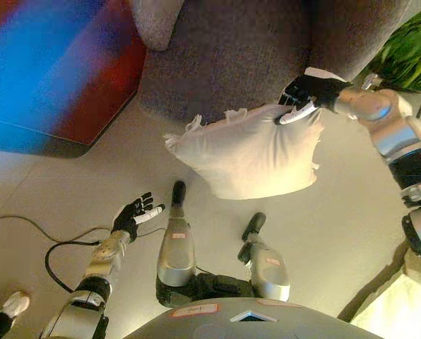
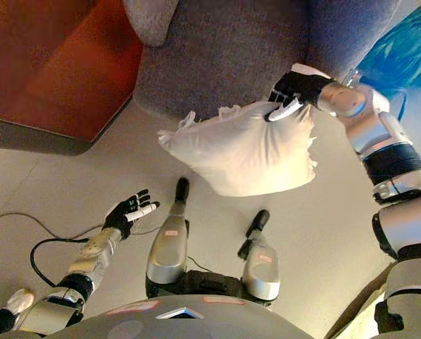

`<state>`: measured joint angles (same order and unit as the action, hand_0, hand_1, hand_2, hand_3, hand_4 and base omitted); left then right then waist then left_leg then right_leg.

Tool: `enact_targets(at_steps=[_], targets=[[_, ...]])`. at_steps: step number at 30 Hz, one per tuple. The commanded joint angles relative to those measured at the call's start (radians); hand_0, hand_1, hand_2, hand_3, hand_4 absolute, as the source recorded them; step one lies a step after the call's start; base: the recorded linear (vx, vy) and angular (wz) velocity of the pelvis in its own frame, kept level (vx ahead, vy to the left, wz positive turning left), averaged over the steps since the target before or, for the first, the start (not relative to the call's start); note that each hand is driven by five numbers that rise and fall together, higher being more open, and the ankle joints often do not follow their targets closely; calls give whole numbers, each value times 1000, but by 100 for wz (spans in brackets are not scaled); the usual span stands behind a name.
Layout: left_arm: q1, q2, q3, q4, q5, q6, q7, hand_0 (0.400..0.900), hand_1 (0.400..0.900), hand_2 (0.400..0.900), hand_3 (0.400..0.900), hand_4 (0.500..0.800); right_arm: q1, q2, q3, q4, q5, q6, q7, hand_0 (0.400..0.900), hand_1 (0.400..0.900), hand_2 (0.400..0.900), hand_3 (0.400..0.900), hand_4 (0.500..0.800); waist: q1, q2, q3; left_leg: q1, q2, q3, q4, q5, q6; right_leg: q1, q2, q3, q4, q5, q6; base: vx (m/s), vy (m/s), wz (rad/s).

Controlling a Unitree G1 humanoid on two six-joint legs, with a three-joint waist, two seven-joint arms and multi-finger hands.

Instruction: Pick up the pillow and put it on the sofa.

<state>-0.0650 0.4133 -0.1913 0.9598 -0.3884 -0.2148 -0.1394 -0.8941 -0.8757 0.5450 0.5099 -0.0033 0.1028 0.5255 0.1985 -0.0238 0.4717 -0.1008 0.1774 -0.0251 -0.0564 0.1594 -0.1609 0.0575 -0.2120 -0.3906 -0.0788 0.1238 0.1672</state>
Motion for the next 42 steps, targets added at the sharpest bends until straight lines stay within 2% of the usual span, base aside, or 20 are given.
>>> enact_targets(at_steps=[1, 7, 14, 21, 26, 27, 28, 29, 33, 42], targets=[[95, 36, -59, 99, 95, -12, -22, 900, 900, 900, 900, 800, -106, -45, -123, -43, 234, -104, -12, 400, 400, 400, 400, 500, 38, -41, -256, 35, 8, 34, -17, -51, 32, -16, -55, -9, 101, -48, 26, 250, -23, 14], [133, 40, -55, 177, 171, -21, -33, 900, 900, 900, 900, 800, -212, -65, -138, 113, 371, -76, -28, 400, 400, 400, 400, 500, 70, -74, -329, 84, 11, 24, -20, -71, 35, 51, -48, -26, 81, -51, 29, 238, -17, 15], [158, 44, -72, 226, 217, -21, -30, 900, 900, 900, 900, 800, -350, -50, -105, 337, 466, -17, -45, 400, 400, 400, 400, 500, 107, -82, -352, 108, 14, 8, -21, -77, 32, 102, -47, -44, 58, -49, 34, 166, 18, 17], [136, 66, -84, 225, 207, -35, -38, 900, 900, 900, 900, 800, -466, -45, -50, 533, 480, 44, -86, 400, 400, 400, 400, 500, 149, -83, -321, 52, 19, -15, -19, -65, 27, 90, -55, -61, 31, -28, 48, -13, -25, 20], [96, 70, -84, 235, 185, -58, -40, 900, 900, 900, 900, 800, -513, -10, -27, 615, 463, 33, -123, 400, 400, 400, 400, 500, 163, -65, -269, -4, 16, -32, -16, -53, 28, 50, -67, -63, 30, -19, 48, -126, -25, 5], [85, 68, -90, 234, 178, -61, -36, 900, 900, 900, 900, 800, -523, -6, -21, 627, 452, 32, -179, 433, 433, 433, 433, 520, 165, -60, -256, -18, 15, -36, -14, -50, 29, 38, -70, -62, 38, -22, 46, -141, -16, 7], [76, 66, -95, 229, 169, -63, -33, 900, 900, 900, 900, 800, -535, -6, -22, 642, 423, 49, -239, 627, 627, 627, 627, 636, 167, -51, -243, -32, 15, -40, -12, -47, 29, 26, -74, -65, 50, -27, 43, -175, 7, 8], [69, 63, -99, 224, 159, -68, -31, 900, 900, 900, 900, 800, -555, -8, -22, 660, 415, 58, -237, 900, 900, 900, 900, 800, 171, -38, -229, -49, 12, -48, -11, -43, 28, 10, -77, -67, 62, -35, 39, -215, 52, 8], [42, 56, -115, 191, 105, -78, -17, 900, 900, 900, 900, 800, -624, -15, 24, 682, 402, 72, -273, 900, 900, 900, 900, 800, 179, 8, -182, -118, -4, -72, -7, -29, 26, -55, -80, -63, 109, -71, 25, -201, 45, 5], [52, 57, -101, 144, 50, -86, -42, 900, 900, 900, 900, 800, -679, -61, 87, 713, 338, 123, -336, 900, 900, 900, 900, 800, 180, 36, -165, -157, -12, -69, -12, -5, 19, -87, -70, -73, 126, -97, 14, -88, 12, -2]])
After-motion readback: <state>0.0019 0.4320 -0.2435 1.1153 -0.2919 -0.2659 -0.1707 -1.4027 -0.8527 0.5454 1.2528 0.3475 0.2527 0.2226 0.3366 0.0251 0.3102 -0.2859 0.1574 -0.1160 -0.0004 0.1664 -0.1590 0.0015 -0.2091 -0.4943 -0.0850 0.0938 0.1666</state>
